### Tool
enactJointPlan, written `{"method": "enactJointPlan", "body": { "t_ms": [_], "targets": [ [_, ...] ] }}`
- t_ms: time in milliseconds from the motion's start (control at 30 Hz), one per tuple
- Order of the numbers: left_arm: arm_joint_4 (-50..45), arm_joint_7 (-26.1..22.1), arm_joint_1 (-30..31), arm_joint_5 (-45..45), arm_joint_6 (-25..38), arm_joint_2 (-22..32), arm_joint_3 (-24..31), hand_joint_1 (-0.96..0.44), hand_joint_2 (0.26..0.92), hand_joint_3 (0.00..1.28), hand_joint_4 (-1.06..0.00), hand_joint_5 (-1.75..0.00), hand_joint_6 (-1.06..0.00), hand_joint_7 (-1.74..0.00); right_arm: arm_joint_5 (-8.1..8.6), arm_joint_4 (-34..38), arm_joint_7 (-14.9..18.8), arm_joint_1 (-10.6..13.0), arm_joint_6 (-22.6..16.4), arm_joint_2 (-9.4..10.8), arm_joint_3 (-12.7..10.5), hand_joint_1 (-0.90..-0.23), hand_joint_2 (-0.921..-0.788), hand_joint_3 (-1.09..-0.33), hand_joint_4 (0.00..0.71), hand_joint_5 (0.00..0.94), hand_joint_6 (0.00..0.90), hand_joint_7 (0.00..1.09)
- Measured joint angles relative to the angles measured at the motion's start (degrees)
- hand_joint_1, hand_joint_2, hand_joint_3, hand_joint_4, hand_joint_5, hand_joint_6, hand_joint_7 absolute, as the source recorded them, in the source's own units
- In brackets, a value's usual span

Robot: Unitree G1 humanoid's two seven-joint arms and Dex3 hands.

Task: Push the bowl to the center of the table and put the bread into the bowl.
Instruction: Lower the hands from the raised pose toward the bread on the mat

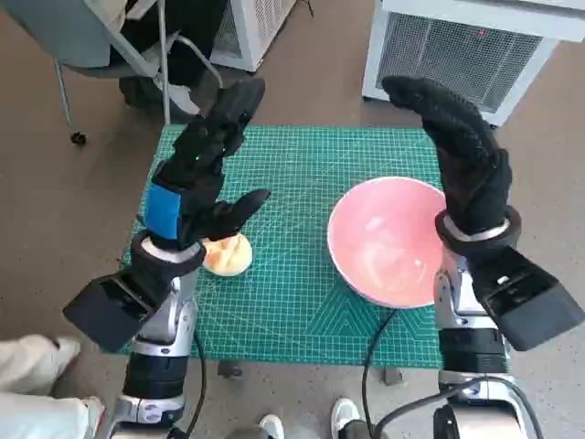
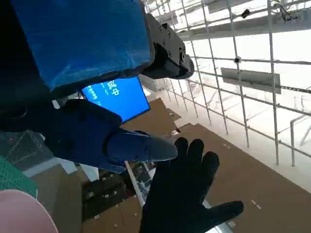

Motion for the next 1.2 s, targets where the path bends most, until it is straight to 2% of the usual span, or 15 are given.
{"method": "enactJointPlan", "body": {
  "t_ms": [333,900,1100,1200],
  "targets": [
    [-0.04,0.04,0.11,0.0,0.32,-0.09,0.0,-0.48,0.921,0.22,-0.34,0.0,-0.47,-0.02,0.17,0.0,0.0,0.24,0.01,0.0,-0.09,-0.585,-0.921,-0.813,0.253,0.0,-0.001,0.66],
    [-0.04,0.04,0.11,0.01,0.23,-0.14,0.02,-0.49,0.921,0.21,-0.34,0.0,-0.47,-0.01,0.64,-0.42,0.0,0.8,0.8,0.05,-0.41,-0.566,-0.921,-0.829,0.231,0.0,-0.001,0.61],
    [-0.05,0.14,0.25,0.04,0.22,-0.18,0.02,-0.49,0.921,0.21,-0.34,0.0,-0.46,-0.01,0.6,-2.2,-0.85,2.27,1.15,-0.32,-1.52,-0.543,-0.921,-0.862,0.213,0.0,-0.001,0.59],
    [-0.18,0.21,0.62,0.05,0.22,-0.17,0.04,-0.48,0.921,0.21,-0.34,0.0,-0.46,-0.01,0.04,-2.34,-2.18,3.09,0.99,-0.81,-2.72,-0.537,-0.921,-0.873,0.213,0.001,-0.001,0.59]
  ]
}}
